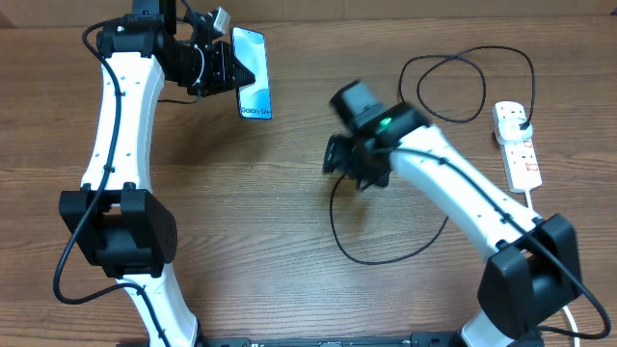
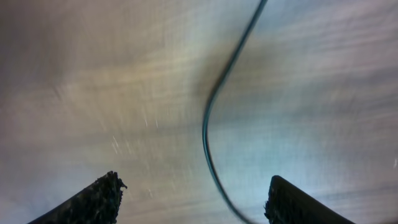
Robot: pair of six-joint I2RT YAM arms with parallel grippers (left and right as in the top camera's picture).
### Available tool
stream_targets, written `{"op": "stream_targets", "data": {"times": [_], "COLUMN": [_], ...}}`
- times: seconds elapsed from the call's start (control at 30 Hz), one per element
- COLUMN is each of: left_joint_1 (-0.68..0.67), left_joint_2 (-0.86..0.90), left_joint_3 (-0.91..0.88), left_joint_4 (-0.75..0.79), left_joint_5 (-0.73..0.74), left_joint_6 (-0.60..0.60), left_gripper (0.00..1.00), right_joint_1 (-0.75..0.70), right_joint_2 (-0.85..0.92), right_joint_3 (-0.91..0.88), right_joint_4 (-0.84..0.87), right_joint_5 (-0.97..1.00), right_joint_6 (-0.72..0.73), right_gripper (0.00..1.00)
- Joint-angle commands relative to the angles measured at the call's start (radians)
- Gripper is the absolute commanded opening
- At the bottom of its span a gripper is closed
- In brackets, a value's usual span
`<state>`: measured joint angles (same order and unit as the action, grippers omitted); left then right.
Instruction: Plug charger to phone and switch on socket
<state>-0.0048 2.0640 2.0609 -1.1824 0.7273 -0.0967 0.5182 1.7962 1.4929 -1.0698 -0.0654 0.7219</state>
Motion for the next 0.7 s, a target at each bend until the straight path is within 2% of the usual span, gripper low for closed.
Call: {"op": "stream_targets", "data": {"times": [0.0,0.17,0.3,0.67], "left_joint_1": [-0.002,-0.002,-0.002,-0.002], "left_joint_2": [-0.009,-0.009,-0.009,-0.009], "left_joint_3": [0.016,0.016,0.016,0.016], "left_joint_4": [0.001,0.001,0.001,0.005], "left_joint_5": [0.021,0.021,0.021,0.021], "left_joint_6": [0.008,0.008,0.008,0.008], "left_gripper": [0.04,0.04,0.04,0.04], "right_joint_1": [-0.061,-0.08,-0.08,-0.073], "right_joint_2": [0.034,0.126,0.205,0.297], "right_joint_3": [0.016,0.016,0.016,0.016], "right_joint_4": [0.032,0.121,0.129,0.127], "right_joint_5": [0.059,0.109,0.109,0.109], "right_joint_6": [0.066,0.145,0.192,0.2], "right_gripper": [0.72,0.65,0.64,0.52]}}
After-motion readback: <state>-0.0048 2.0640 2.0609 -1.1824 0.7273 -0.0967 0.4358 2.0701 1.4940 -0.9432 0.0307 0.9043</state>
